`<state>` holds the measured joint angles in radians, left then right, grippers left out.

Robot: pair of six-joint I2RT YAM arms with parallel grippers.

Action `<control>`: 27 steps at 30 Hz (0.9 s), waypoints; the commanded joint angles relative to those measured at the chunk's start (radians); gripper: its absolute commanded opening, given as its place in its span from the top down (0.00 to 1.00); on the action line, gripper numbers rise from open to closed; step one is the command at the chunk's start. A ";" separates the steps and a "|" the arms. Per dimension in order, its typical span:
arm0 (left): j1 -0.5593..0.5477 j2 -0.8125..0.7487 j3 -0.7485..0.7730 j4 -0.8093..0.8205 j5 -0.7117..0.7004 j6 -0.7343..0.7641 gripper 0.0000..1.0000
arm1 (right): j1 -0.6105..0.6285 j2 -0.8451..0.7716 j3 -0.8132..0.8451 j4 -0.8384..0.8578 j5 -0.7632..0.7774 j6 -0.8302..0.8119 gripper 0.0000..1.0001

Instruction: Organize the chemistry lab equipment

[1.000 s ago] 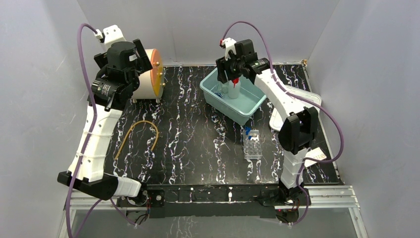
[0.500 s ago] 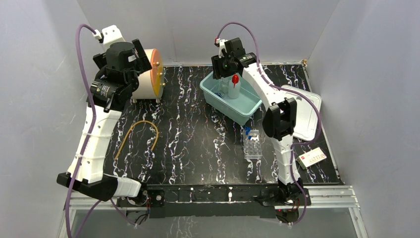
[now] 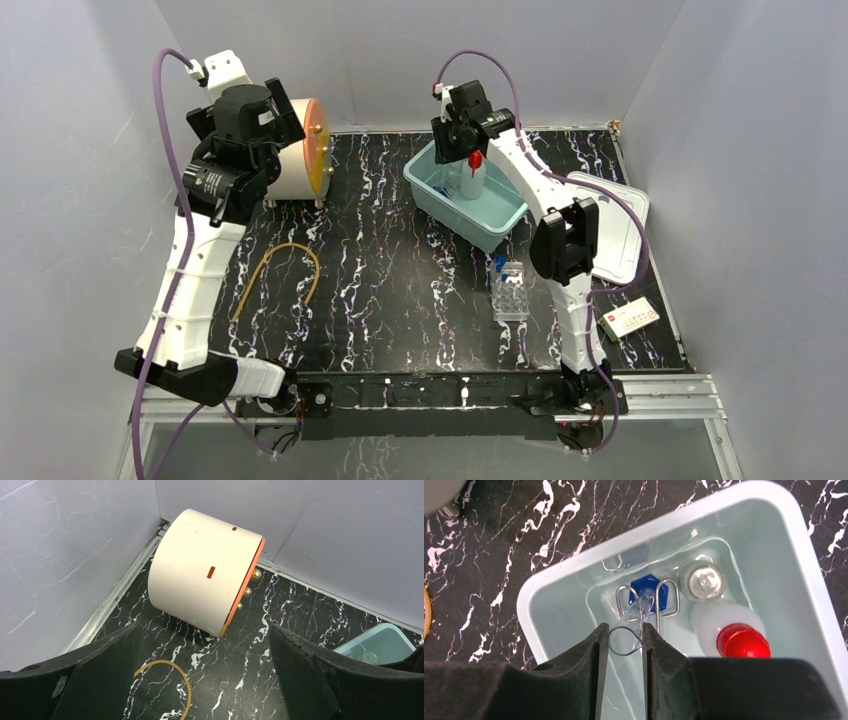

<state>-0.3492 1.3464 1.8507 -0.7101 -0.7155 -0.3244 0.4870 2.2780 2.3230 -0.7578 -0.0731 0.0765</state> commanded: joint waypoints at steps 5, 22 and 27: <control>-0.004 -0.027 -0.013 0.013 -0.015 0.008 0.04 | 0.001 -0.248 -0.295 0.103 0.060 0.031 0.66; -0.004 -0.032 -0.027 -0.002 0.025 -0.023 0.04 | 0.000 -0.615 -0.922 0.358 0.067 0.125 0.61; -0.003 -0.033 -0.029 -0.005 0.037 -0.034 0.04 | -0.003 -0.639 -1.029 0.431 0.084 0.095 0.60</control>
<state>-0.3492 1.3453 1.8252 -0.7116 -0.6872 -0.3481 0.4854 1.6836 1.3533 -0.4229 0.0025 0.1806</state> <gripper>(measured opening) 0.960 0.397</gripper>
